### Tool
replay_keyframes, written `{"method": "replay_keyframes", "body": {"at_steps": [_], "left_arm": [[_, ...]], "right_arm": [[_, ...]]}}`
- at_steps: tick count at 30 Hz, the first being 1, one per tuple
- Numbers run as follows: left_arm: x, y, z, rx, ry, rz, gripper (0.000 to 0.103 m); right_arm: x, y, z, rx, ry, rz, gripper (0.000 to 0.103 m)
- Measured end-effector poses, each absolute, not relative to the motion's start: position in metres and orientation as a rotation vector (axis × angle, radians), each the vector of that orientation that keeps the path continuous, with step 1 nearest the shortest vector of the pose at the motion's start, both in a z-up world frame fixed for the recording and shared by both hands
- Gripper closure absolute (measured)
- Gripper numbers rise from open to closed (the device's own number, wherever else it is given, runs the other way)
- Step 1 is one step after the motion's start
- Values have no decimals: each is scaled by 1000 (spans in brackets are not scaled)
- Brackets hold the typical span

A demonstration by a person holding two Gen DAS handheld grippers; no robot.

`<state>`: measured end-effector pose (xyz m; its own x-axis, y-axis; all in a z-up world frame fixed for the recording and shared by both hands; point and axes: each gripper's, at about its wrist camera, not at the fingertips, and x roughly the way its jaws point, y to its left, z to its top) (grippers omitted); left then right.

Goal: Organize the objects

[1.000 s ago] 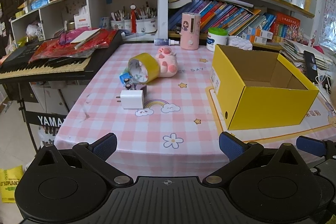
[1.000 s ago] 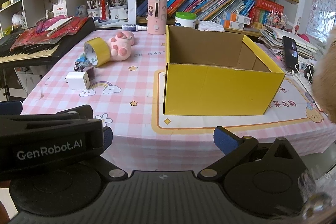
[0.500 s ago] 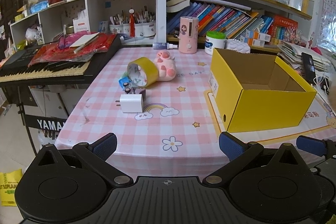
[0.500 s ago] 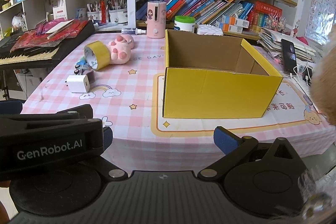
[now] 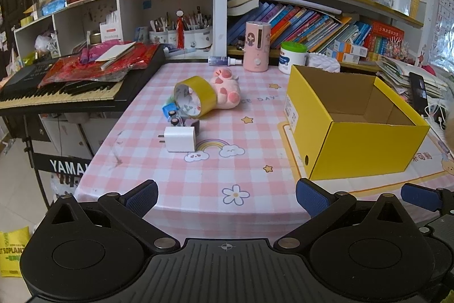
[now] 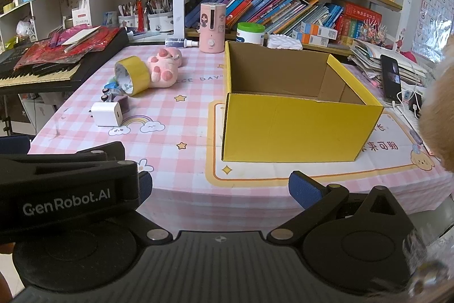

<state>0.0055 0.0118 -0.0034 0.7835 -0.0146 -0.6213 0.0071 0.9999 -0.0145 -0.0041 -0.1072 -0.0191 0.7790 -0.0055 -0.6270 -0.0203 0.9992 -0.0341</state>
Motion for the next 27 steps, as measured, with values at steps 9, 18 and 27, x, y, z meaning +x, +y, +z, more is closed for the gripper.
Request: {"method": "replay_keyframes", "body": {"at_steps": [9,18,27], "left_arm": [[9,15,-3,-16,674,-16,0],[8,16,-3,-13,663,-20,0],[7,19,-3,-13,657,-23,0]], "right_arm": [[-4,-107,-19,-39,678,7,0],[0,-106,-17,-40,675,4,0],[-1,-103,-17,-40,669,-2,0]]}}
